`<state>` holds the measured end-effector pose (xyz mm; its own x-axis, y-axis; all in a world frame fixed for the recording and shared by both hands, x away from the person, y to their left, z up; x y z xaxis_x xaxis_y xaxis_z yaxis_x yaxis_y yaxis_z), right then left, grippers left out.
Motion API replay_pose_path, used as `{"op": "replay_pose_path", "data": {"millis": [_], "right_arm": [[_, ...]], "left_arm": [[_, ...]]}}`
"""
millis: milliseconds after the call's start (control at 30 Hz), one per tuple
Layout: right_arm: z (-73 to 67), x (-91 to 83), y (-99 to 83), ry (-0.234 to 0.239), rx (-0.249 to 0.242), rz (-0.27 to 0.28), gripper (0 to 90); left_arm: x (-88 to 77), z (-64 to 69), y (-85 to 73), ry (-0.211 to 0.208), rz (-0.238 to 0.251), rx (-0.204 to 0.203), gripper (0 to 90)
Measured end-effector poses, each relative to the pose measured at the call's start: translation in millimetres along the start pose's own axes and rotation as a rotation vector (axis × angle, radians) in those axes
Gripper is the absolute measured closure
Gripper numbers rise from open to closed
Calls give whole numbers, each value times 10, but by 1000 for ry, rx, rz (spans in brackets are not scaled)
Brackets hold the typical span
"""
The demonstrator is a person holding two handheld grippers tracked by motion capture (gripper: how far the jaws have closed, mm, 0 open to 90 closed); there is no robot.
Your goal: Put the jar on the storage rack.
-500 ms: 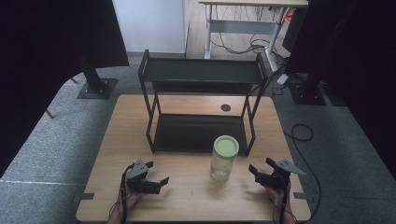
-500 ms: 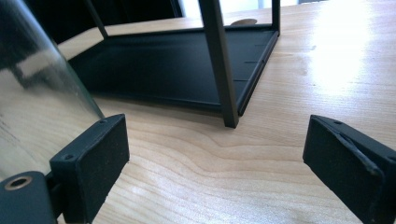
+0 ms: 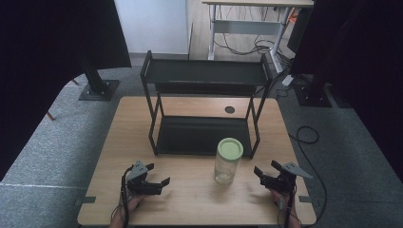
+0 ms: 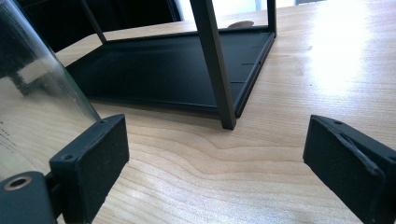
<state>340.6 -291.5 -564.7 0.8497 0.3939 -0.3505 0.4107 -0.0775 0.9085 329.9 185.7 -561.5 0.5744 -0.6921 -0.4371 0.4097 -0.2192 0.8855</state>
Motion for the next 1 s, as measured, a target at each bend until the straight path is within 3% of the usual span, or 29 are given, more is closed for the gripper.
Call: {"op": "replay_pose_path", "data": {"millis": [467,700,900,1000], "right_arm": [[0,0,0,-8,1,1,68],[-23,-30,-4,-28,-26,34,87],[-37,-41,-1,-15,-35,30,81],[-82,-112,46,11,-36,61,82]], "left_arm": [[-7,-6,-2,3,4,-10,44],[-3,-9,-1,-3,0,-11,44],[0,-9,2,-4,1,-4,41],[3,1,5,7,2,12,39]]}}
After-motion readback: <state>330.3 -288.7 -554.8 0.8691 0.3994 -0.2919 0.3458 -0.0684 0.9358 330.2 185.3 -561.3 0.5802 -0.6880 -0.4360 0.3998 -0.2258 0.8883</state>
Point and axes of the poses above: each handheld gripper's, and its own axes: x roughly forward along the jaws, y roughly out of its top, z roughly to its right, the point moved 3 cm from there along x, roughly forward along the jaws, and after that the axes turned 5 degrees about -y, right-handed, at the moved point
